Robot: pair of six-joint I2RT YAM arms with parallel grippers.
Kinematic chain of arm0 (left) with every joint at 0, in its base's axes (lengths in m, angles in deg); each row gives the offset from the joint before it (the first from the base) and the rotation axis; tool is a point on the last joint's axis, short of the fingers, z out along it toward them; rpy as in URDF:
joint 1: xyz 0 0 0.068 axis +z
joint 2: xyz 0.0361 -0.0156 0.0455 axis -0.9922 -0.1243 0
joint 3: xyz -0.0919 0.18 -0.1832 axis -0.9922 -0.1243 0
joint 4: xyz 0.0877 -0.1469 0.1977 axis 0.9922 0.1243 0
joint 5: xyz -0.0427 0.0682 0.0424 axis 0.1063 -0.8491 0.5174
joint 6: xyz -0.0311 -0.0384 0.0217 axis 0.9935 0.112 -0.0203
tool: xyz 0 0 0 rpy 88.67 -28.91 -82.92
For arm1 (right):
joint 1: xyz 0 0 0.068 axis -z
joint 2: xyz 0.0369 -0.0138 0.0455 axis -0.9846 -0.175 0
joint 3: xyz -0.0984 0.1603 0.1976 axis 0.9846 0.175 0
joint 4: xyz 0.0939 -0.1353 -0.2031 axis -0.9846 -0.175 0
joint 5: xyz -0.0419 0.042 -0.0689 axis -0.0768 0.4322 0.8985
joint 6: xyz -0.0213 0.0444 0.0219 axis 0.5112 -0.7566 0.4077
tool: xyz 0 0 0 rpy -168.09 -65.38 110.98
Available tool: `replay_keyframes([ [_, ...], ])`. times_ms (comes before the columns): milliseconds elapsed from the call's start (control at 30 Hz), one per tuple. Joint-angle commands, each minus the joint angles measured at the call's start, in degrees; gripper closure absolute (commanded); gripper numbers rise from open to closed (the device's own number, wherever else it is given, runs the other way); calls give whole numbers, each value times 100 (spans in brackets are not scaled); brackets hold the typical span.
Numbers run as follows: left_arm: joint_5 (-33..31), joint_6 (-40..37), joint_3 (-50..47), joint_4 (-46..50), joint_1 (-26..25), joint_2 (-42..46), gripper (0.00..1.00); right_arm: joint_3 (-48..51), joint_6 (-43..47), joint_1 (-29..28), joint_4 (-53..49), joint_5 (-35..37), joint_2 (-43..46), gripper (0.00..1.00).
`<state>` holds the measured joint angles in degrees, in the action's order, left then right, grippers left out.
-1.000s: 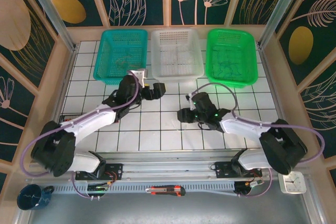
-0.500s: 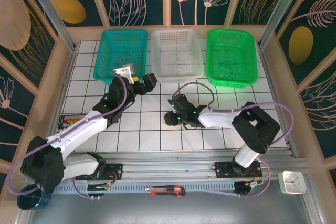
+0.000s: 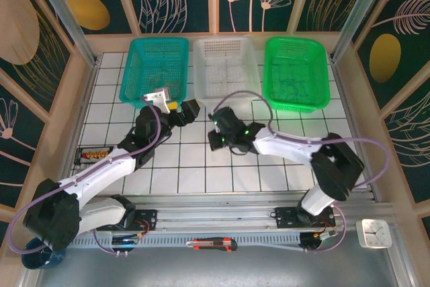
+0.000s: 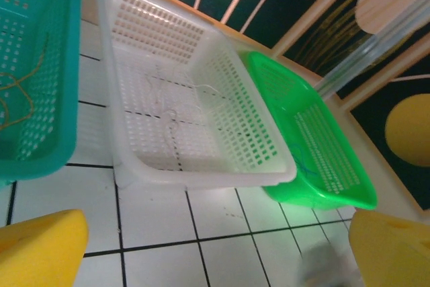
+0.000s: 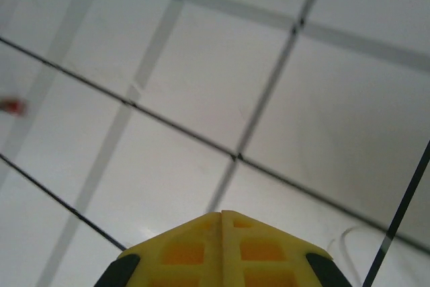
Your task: Untangle the cables
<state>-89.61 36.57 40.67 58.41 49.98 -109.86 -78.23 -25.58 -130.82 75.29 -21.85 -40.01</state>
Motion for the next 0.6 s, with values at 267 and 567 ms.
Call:
replay_keyframes([
  [267,1493,-707,-154,-1863,43,215,1,-1890,260,1164,-450,-1035,1086,100],
  [567,2828,-1571,807,-1810,41,-438,1,-2971,434,1451,-751,-1405,649,100],
])
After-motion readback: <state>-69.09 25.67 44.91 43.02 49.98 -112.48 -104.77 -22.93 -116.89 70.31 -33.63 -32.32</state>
